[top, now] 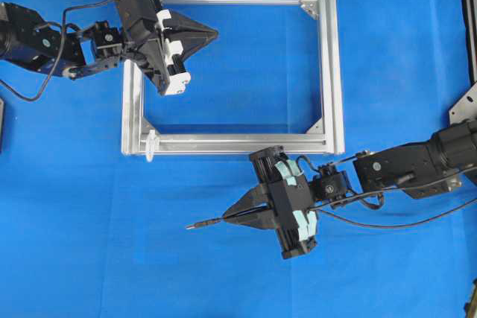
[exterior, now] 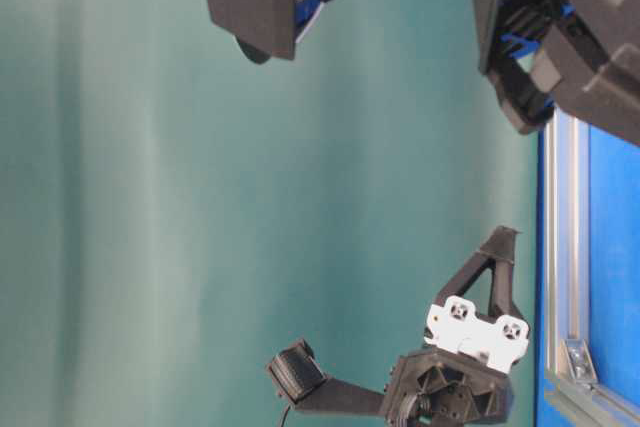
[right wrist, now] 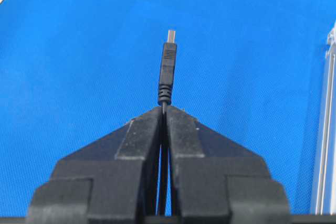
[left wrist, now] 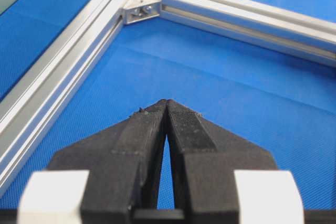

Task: Insert the wire through the string loop located on the left side.
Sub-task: 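Lift the black cable with the right gripper, plug tip pointing left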

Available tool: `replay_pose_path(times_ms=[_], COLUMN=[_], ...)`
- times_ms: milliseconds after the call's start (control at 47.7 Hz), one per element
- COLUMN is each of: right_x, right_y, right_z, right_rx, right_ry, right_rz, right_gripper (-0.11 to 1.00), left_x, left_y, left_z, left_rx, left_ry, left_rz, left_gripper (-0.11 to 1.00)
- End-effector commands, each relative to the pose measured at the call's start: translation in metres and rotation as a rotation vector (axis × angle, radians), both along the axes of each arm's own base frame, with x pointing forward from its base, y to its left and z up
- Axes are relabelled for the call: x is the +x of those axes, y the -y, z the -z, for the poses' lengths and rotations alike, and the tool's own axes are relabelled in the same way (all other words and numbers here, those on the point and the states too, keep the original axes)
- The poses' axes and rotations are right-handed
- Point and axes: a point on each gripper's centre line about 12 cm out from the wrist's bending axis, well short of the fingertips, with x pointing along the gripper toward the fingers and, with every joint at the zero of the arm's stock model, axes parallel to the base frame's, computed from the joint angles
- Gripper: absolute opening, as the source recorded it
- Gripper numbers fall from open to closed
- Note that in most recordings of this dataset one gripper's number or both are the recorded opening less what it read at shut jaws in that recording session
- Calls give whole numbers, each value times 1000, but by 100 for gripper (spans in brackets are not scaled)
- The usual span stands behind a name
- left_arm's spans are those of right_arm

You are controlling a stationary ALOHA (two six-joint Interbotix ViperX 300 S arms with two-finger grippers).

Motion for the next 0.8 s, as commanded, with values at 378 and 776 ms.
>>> replay_pose_path(times_ms=[378, 776], right_x=[2, 7], right_y=[0, 32], right_z=[-15, -13], right_rx=[10, 2], right_ry=[40, 39], right_rz=[1, 77], right_gripper=[0, 0], left_x=[2, 0], left_y=[-1, -1], left_z=[-15, -14], left_rx=[15, 11], left_ry=[43, 38], left_rz=[0, -1], left_gripper=[0, 0])
